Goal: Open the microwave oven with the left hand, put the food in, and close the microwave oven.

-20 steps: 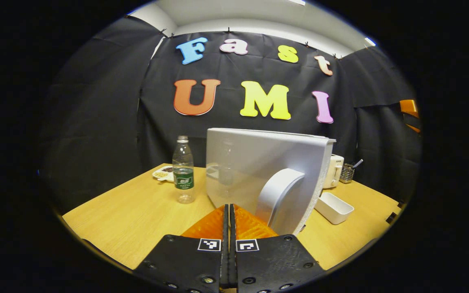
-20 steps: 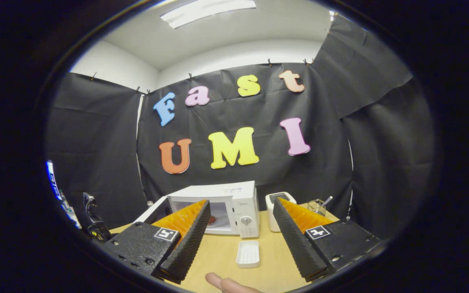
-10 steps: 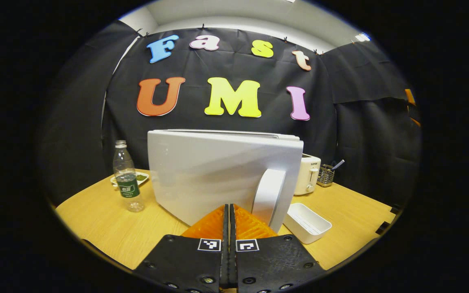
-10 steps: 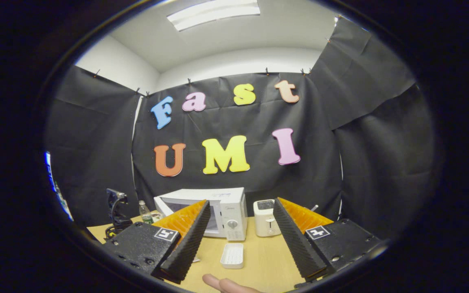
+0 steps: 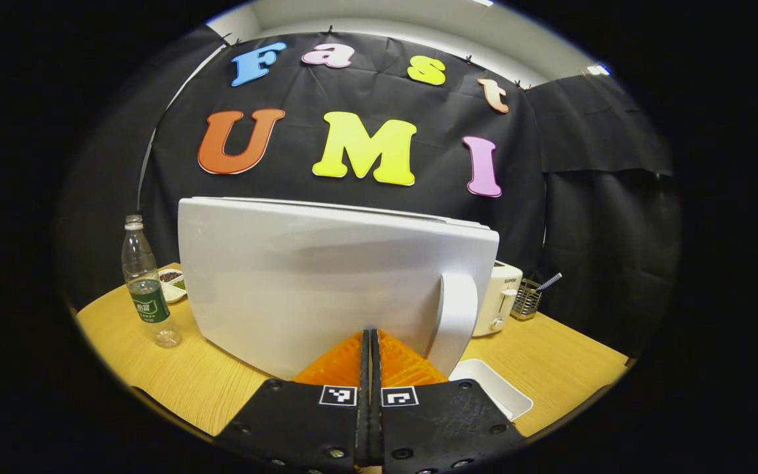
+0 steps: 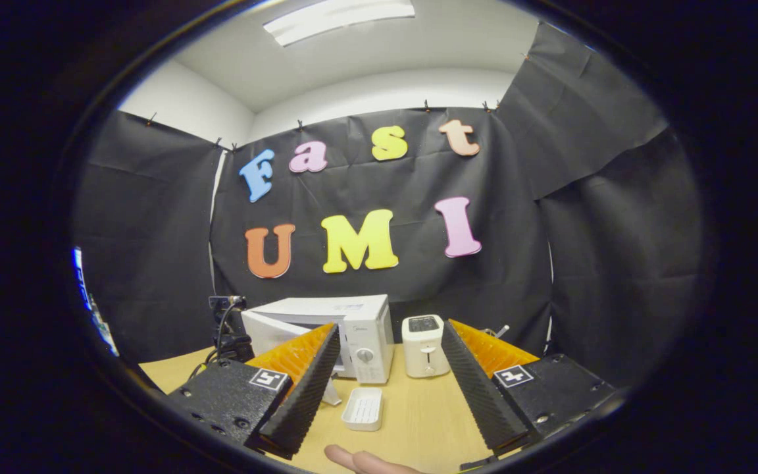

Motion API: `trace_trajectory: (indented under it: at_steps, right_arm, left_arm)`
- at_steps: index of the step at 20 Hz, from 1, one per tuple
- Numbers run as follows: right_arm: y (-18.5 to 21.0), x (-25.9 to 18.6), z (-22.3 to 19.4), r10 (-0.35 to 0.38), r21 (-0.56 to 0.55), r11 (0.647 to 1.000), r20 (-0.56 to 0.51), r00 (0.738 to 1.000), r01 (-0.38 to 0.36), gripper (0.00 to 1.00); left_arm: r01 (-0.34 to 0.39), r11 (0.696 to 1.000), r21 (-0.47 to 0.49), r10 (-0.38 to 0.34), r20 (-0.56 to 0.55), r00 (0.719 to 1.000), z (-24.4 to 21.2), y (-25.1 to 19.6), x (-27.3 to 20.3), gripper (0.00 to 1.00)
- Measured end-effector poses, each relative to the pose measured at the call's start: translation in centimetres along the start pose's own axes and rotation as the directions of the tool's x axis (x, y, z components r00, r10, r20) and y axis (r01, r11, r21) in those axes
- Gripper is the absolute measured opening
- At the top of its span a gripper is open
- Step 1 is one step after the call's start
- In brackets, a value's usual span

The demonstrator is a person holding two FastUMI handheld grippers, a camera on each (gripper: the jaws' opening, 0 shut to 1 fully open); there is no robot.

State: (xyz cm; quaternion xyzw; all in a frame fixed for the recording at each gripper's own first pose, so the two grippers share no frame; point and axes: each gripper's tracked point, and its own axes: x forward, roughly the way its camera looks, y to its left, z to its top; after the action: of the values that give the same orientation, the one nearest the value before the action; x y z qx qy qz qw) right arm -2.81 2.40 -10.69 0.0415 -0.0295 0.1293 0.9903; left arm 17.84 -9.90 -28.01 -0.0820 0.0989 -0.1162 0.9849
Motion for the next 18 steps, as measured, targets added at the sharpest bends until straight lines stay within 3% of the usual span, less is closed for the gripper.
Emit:
trace_trajectory:
  at_steps: [8, 18]
  right_arm:
    - [-3.9, 3.2, -1.1, -0.052, -0.005, 0.999, -0.045, 0.998, 0.052, 0.99]
    - [-6.1, 6.6, -2.2, -0.045, 0.014, 0.999, -0.03, 0.999, 0.046, 0.99]
  left_arm:
    - [0.01, 1.0, 0.025, -0.009, -0.012, 1.0, 0.4, -2.0, 4.5, 0.0]
    - [0.005, 1.0, 0.005, -0.005, -0.022, 1.0, 1.1, -2.6, 8.0, 0.0]
